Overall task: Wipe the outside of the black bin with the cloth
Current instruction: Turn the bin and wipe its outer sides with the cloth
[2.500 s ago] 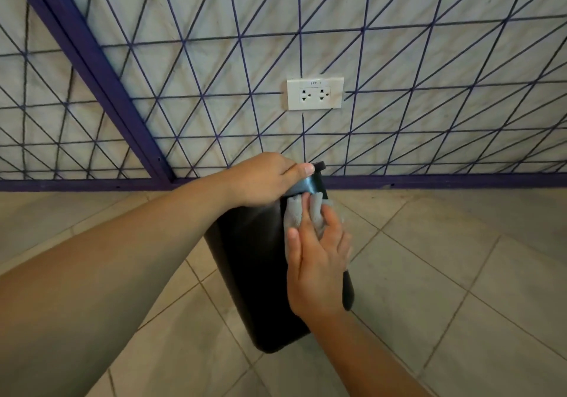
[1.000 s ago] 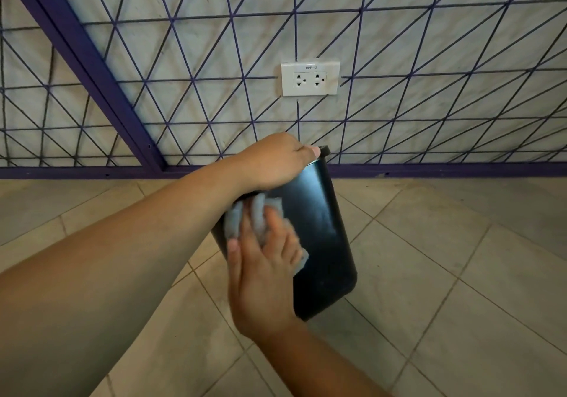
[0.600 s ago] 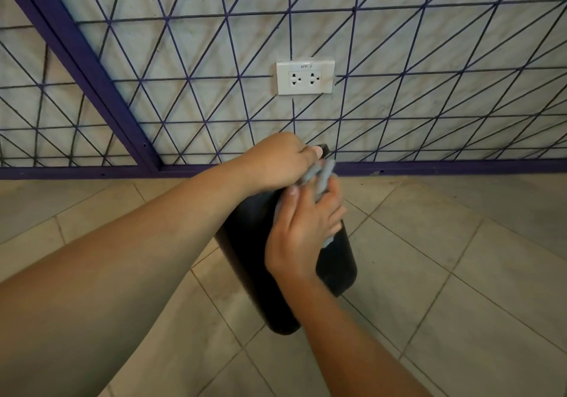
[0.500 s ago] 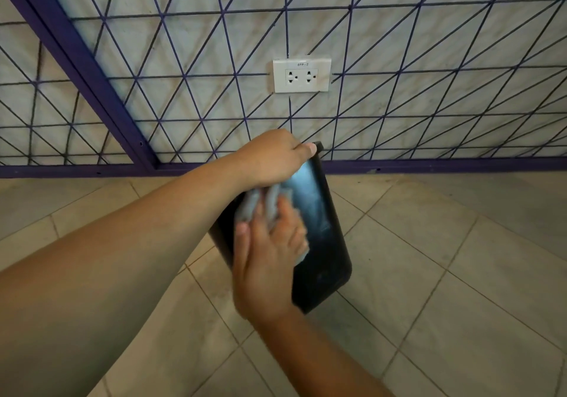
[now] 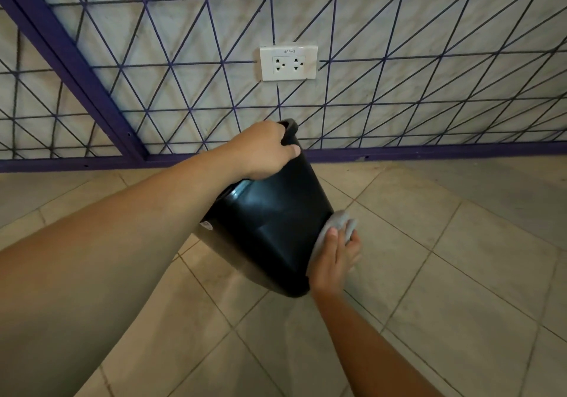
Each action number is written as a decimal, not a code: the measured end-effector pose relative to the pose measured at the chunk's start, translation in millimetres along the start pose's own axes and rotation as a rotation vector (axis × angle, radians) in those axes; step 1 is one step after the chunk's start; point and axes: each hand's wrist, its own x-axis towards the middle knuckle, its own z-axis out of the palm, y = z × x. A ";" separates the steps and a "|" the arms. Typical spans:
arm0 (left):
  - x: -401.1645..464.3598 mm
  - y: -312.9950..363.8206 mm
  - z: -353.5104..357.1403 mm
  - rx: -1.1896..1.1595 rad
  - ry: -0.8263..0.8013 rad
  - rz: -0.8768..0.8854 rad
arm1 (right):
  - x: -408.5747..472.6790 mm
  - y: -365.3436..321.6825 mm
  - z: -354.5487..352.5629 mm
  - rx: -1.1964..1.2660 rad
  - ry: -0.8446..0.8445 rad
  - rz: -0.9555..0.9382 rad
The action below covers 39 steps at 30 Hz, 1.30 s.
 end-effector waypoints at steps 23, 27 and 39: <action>-1.3 -9.8 -9.8 -0.052 -0.058 0.034 | -44.1 19.4 17.8 -0.203 -0.060 -0.390; -5.9 -11.5 -9.0 -0.071 -0.052 0.036 | 9.4 -3.7 11.7 -0.048 0.028 -0.133; -15.7 -3.2 -5.4 0.190 -0.050 0.268 | 45.7 -16.5 -22.5 0.235 0.059 0.355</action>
